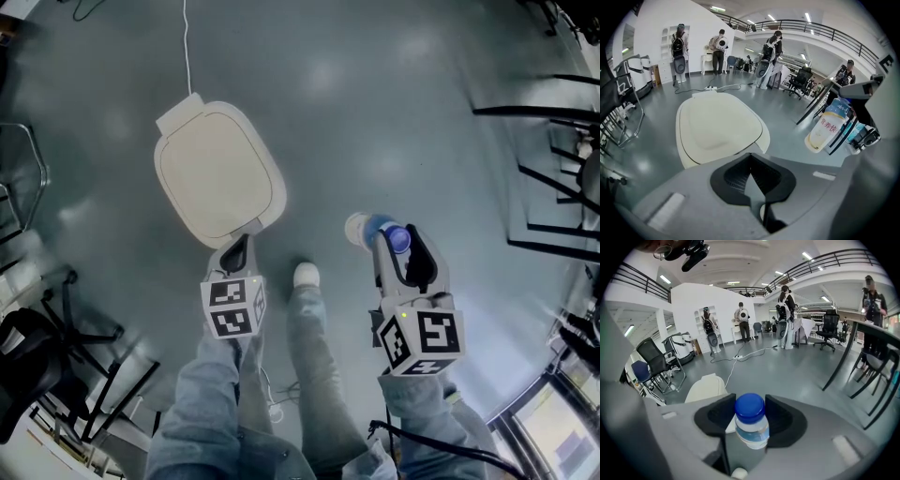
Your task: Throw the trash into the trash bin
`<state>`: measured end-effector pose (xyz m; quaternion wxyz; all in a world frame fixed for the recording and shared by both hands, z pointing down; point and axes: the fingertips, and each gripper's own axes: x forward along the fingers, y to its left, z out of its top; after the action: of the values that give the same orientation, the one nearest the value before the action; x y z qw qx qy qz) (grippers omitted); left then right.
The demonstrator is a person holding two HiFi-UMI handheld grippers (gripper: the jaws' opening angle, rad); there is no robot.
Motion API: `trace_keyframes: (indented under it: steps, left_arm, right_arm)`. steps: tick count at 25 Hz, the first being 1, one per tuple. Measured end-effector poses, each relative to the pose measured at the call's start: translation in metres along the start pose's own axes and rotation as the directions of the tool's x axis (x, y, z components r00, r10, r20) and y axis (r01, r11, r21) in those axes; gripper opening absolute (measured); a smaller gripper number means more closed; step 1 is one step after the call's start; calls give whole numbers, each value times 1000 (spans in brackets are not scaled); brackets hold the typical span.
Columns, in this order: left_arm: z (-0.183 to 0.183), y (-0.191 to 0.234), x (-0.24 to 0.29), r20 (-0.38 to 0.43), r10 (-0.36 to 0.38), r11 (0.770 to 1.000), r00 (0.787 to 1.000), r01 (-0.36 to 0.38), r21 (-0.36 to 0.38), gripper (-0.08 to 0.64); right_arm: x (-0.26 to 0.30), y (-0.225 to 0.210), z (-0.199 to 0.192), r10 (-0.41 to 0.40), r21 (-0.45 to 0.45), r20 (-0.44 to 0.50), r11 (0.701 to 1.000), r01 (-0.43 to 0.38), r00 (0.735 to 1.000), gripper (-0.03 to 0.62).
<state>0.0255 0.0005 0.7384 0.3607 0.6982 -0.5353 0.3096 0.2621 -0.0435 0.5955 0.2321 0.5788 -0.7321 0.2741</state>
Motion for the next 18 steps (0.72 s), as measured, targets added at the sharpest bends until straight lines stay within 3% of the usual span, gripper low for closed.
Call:
trace_keyframes:
  steps: [8,12,18]
  left_arm:
    - [-5,-2,6,-8,16,999,1000,-17,-29,9]
    - [-7,-1,8,23,-6,995,1000,8,-97,9]
    - [-4,0,7,7,-1,997,1000,1,-79,9]
  right_arm:
    - [6,-9,1,-1,13,-2,1000,1,1000,199]
    - [8,-13,4,-7,30,3,1000,7,1000,199]
    - [6,-13,8,-2,26,11,1000,2,1000,199]
